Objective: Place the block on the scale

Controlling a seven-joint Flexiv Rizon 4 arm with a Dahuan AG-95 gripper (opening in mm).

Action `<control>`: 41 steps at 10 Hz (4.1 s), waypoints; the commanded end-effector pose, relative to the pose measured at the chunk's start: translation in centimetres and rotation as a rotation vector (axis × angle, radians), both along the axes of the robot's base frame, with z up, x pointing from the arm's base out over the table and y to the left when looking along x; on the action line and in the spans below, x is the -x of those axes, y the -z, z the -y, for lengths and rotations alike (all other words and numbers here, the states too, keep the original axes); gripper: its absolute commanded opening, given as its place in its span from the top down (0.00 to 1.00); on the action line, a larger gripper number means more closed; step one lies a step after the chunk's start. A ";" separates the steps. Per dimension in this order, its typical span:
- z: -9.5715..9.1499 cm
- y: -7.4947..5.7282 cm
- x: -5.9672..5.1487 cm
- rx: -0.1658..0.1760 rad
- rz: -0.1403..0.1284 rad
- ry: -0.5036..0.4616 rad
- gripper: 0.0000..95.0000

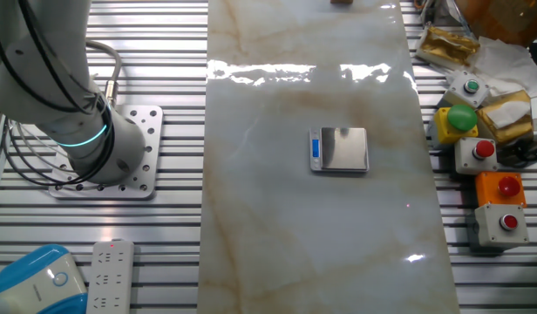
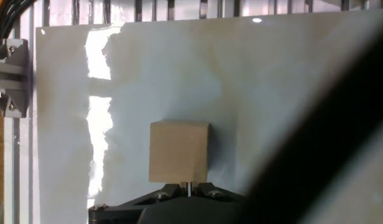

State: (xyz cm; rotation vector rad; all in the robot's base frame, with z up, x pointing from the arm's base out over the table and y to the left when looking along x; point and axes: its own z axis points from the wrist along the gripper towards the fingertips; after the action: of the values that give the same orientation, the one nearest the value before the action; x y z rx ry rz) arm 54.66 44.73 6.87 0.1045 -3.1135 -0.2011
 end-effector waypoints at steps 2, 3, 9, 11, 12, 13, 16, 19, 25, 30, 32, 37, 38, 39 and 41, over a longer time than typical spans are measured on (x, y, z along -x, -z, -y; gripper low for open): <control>-0.1 0.6 -0.1 0.000 0.000 0.001 0.00; -0.1 0.9 -0.1 0.000 0.001 -0.002 0.00; -0.5 2.3 -0.2 0.001 0.007 -0.009 0.00; -0.5 2.4 0.0 0.003 0.017 -0.012 0.20; -0.6 2.4 -0.1 0.003 0.020 -0.009 0.20; -0.6 2.5 -0.1 0.005 0.019 -0.007 0.20; -0.9 2.9 -0.3 0.015 0.021 -0.013 0.20; -1.3 3.2 -0.6 0.017 0.023 -0.024 0.20; -1.1 3.0 -0.5 0.065 0.024 -0.076 0.20; -1.1 3.0 -0.5 0.072 0.027 -0.090 0.40; -1.0 3.0 -0.5 0.063 0.028 -0.094 0.40; 1.6 -0.4 -0.2 0.053 0.011 -0.131 0.40; 1.6 -0.2 -0.3 0.057 0.012 -0.133 0.40; 1.5 -0.2 -0.3 0.056 0.012 -0.137 0.40; 1.5 -0.2 -0.3 0.046 0.013 -0.140 0.40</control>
State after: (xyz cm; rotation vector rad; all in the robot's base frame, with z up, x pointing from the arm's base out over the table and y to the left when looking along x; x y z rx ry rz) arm 55.24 43.36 7.03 0.3250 -3.0943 -0.1303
